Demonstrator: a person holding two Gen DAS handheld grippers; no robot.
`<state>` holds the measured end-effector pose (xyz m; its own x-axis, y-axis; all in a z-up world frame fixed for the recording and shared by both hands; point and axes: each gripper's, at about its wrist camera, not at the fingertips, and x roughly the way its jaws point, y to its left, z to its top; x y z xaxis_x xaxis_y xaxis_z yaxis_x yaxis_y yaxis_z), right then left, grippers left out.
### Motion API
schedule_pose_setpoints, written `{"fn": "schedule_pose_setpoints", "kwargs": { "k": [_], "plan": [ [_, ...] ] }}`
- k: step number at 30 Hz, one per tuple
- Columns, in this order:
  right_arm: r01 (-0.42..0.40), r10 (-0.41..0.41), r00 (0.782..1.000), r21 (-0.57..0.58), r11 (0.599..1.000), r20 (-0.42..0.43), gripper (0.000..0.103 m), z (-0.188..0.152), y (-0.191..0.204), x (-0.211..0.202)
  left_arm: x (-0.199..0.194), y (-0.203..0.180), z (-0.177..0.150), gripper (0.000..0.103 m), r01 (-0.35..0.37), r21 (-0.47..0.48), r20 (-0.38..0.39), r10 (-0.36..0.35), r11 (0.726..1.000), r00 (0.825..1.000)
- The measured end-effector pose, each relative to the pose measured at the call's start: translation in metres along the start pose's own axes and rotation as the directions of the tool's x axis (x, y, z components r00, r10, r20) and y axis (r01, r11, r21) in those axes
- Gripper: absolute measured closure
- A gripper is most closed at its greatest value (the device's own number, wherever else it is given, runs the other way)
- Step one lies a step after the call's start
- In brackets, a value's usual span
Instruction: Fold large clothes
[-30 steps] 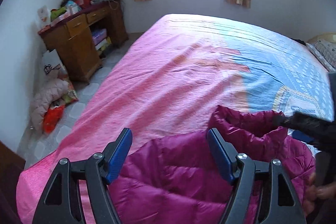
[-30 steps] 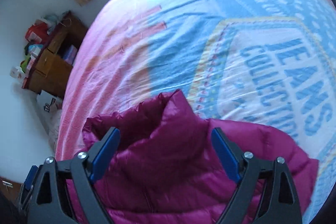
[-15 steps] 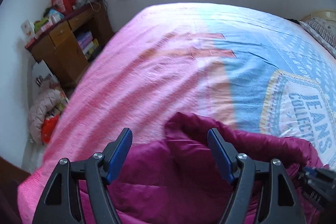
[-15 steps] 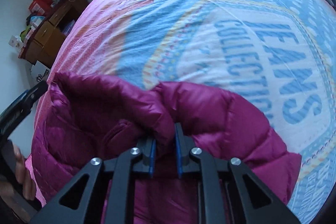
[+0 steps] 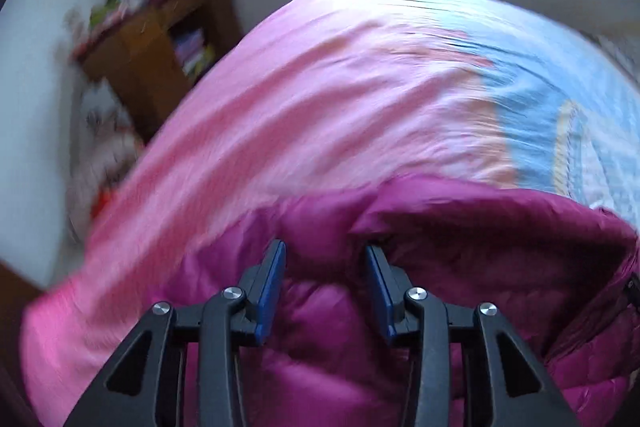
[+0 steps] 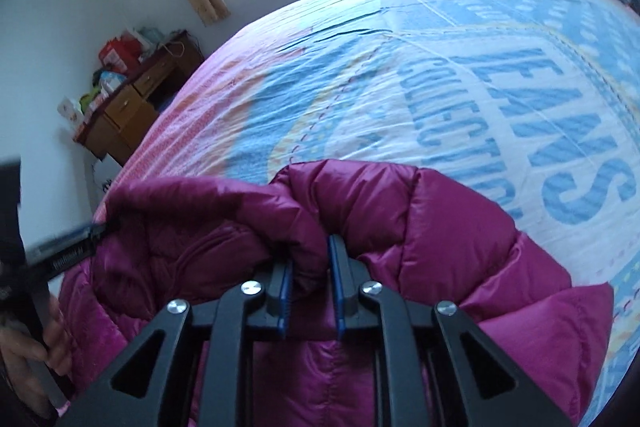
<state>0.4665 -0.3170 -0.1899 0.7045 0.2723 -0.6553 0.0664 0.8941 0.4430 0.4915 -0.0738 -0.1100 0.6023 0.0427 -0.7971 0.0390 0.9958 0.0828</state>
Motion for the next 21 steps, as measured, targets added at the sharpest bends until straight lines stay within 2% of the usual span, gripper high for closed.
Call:
{"fn": "schedule_pose_setpoints", "kwargs": {
  "k": [2, 4, 7, 8, 10, 11, 12, 13, 15, 16, 17, 18, 19, 21],
  "plan": [
    [-0.005, 0.005, 1.0, 0.006, 1.0, -0.001, 0.087, 0.001, 0.0, 0.001, 0.012, 0.01, -0.013, 0.061, -0.008, -0.038, -0.006, 0.007, 0.999, 1.0],
    [0.002, -0.002, 1.0, 0.002, 1.0, -0.002, 0.086, 0.002, 0.005, 0.004, 0.016, 0.011, -0.024, 0.06, -0.001, -0.05, 0.046, 0.003, 0.999, 0.999],
    [0.011, -0.011, 1.0, -0.008, 1.0, -0.007, 0.079, 0.001, 0.011, 0.001, 0.015, 0.007, -0.027, 0.06, -0.025, -0.045, 0.07, 0.028, 0.999, 0.997],
    [0.033, -0.033, 0.999, -0.013, 0.999, 0.003, 0.072, 0.0, 0.014, -0.005, 0.014, 0.007, -0.028, 0.059, -0.026, -0.044, 0.068, 0.029, 0.999, 0.997],
    [0.089, -0.088, 0.992, -0.006, 0.996, 0.087, 0.056, -0.005, 0.02, -0.029, 0.015, 0.007, -0.028, 0.059, -0.024, -0.046, 0.07, 0.027, 0.999, 0.997],
    [0.116, -0.116, 0.976, 0.014, 0.993, 0.185, 0.046, -0.007, 0.025, -0.05, 0.015, 0.007, -0.027, 0.059, -0.027, -0.044, 0.07, 0.03, 0.999, 0.997],
    [0.123, -0.125, 0.966, 0.022, 0.992, 0.229, 0.038, -0.007, 0.029, -0.059, 0.015, 0.006, -0.027, 0.059, -0.031, -0.041, 0.071, 0.034, 0.999, 0.997],
    [0.136, -0.138, 0.953, 0.025, 0.99, 0.27, 0.038, -0.004, 0.037, -0.069, 0.014, 0.005, -0.027, 0.059, -0.037, -0.038, 0.074, 0.04, 0.999, 0.996],
    [0.189, -0.178, 0.948, -0.017, 0.982, 0.263, 0.041, 0.013, 0.06, -0.067, 0.015, 0.003, -0.027, 0.059, -0.041, -0.036, 0.076, 0.043, 0.999, 0.996],
    [0.196, -0.178, 0.953, -0.051, 0.979, 0.245, 0.045, 0.023, 0.074, -0.059, 0.016, 0.001, -0.028, 0.059, -0.041, -0.037, 0.077, 0.044, 0.998, 0.996],
    [0.183, -0.162, 0.958, -0.067, 0.981, 0.237, 0.053, 0.032, 0.085, -0.051, 0.016, 0.001, -0.028, 0.059, -0.04, -0.038, 0.078, 0.043, 0.998, 0.996],
    [0.182, -0.161, 0.961, -0.074, 0.981, 0.225, 0.053, 0.038, 0.093, -0.043, 0.016, 0.001, -0.028, 0.059, -0.038, -0.039, 0.08, 0.041, 0.999, 0.996],
    [0.184, -0.165, 0.967, -0.084, 0.979, 0.193, 0.053, 0.045, 0.101, -0.029, 0.016, 0.001, -0.027, 0.059, -0.036, -0.04, 0.079, 0.039, 0.999, 0.996],
    [0.164, -0.156, 0.984, -0.096, 0.982, 0.089, 0.061, 0.053, 0.112, 0.001, 0.017, 0.004, -0.028, 0.059, -0.021, -0.051, 0.08, 0.025, 0.998, 0.996]
  ]
}}
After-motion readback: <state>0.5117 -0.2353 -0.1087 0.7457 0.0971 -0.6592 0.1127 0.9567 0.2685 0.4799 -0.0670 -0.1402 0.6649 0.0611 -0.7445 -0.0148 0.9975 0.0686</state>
